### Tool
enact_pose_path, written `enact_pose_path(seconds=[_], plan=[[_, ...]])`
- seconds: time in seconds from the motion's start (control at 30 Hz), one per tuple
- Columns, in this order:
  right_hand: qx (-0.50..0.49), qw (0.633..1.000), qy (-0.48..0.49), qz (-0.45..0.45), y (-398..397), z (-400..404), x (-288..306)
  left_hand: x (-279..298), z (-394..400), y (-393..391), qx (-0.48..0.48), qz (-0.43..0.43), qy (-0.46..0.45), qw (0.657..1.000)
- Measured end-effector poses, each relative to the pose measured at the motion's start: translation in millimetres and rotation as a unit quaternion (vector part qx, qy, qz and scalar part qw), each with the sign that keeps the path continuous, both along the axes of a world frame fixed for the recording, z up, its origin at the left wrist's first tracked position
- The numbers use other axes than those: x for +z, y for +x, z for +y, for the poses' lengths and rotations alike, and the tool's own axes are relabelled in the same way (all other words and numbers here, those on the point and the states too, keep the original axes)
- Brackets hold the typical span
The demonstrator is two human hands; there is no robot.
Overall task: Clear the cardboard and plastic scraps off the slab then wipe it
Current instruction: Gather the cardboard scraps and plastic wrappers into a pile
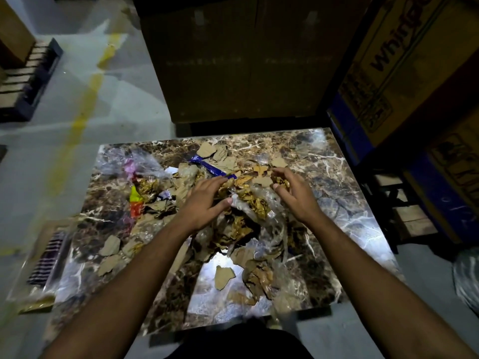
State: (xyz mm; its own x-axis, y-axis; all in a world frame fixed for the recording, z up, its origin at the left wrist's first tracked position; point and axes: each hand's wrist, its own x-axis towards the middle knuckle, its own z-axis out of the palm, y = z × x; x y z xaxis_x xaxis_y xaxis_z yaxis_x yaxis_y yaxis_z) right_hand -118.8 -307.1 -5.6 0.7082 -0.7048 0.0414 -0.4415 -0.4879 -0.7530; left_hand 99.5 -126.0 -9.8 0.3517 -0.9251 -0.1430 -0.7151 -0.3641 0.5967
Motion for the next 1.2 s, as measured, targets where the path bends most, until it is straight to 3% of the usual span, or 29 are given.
enact_pose_path(seconds=[0.2,0.37,0.57,0.73,0.93,1.2], plan=[[0.032,0.989,-0.138,0.032,-16,60,0,-1,35,-15,-0.033,-0.040,-0.083,0.995],[-0.067,0.989,-0.119,0.063,-54,110,-12,-11,77,-27,-0.099,-0.098,-0.144,0.980],[-0.159,0.964,0.063,0.205,-104,165,-58,-51,114,-62,-0.221,-0.093,-0.081,0.967],[-0.170,0.920,0.138,0.325,-103,200,-74,-68,121,-95,-0.256,-0.155,0.107,0.948],[-0.197,0.942,0.137,0.236,-73,212,-80,-84,118,-118,-0.212,-0.181,0.143,0.950],[-0.187,0.956,0.101,0.201,-40,213,-80,-95,97,-124,-0.121,-0.035,0.097,0.987]])
